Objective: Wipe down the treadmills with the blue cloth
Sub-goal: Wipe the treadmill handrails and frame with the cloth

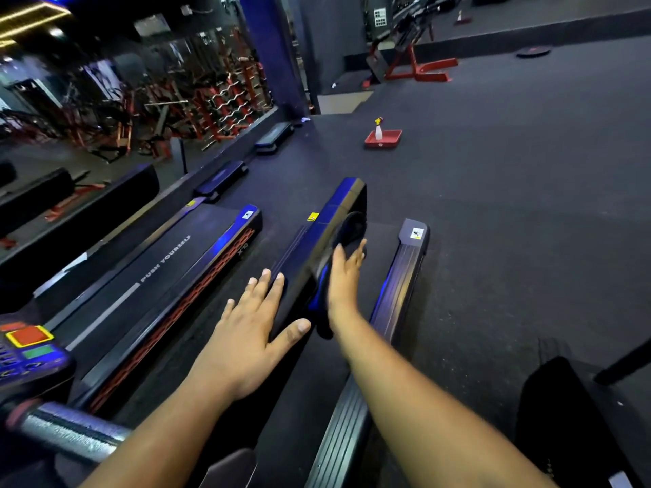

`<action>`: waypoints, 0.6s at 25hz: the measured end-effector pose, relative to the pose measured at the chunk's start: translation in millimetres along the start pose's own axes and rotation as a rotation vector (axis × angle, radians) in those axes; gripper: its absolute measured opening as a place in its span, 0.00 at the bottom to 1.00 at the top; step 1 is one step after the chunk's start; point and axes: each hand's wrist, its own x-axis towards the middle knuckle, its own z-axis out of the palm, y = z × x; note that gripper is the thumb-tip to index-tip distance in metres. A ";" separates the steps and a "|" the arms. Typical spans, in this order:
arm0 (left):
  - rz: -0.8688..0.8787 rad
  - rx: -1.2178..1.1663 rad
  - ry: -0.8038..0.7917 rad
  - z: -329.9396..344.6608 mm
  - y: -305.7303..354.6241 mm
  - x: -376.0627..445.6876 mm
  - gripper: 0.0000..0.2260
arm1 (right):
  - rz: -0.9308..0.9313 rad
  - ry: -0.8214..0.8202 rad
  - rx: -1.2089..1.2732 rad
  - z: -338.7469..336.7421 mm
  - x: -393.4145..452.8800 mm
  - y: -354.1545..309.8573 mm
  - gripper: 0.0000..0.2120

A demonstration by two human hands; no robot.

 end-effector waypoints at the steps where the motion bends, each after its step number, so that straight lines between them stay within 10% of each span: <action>1: 0.003 0.009 0.001 0.1 -0.9 1.7 0.48 | -0.114 -0.070 -0.004 3.8 -39.7 4.0 0.35; 5: 0.008 0.051 -0.009 2.0 -1.8 1.3 0.49 | -0.489 -0.186 -0.313 -10.4 -28.7 -7.7 0.31; 9: -0.001 0.055 -0.012 0.7 -0.8 0.8 0.48 | -0.346 -0.165 -0.696 -18.1 97.0 -76.0 0.27; 15: 0.001 0.035 -0.006 0.3 0.4 3.1 0.51 | -0.625 -0.367 -0.746 -23.6 -21.9 -41.7 0.27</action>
